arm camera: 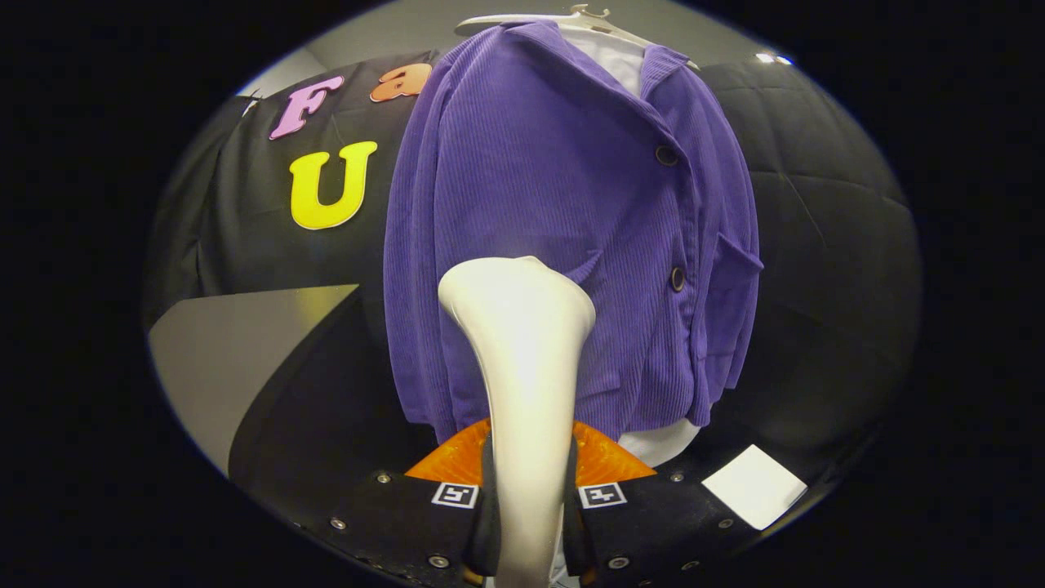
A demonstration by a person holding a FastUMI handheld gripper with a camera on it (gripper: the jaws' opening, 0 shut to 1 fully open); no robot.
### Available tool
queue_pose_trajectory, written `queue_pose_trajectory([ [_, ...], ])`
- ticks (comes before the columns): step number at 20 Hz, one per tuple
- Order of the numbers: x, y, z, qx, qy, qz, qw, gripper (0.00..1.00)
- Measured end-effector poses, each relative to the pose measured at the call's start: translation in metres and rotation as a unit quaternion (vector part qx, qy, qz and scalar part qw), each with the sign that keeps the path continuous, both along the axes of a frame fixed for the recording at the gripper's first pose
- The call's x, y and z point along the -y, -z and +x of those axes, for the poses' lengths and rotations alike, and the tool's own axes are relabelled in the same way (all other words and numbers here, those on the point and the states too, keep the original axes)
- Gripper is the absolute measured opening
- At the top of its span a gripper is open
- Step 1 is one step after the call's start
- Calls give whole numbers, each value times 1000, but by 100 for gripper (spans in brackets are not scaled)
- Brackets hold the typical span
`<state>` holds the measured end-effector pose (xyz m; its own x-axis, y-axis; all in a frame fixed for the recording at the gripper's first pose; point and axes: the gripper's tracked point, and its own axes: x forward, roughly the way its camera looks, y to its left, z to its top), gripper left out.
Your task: Iron the clothes twice with a garment steamer, once on the left side and once on the right side.
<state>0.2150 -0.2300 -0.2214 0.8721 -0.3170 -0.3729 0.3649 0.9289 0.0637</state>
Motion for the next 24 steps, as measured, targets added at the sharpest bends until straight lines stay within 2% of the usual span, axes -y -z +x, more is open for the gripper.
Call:
queue_pose_trajectory([
  [8,-18,49,-11,-48,0,18,999,30],
  [13,-9,41,-32,-35,49,25,998,30],
  [20,10,5,-62,-23,123,3,992,30],
  [24,18,-21,-72,-3,150,-6,989,30],
])
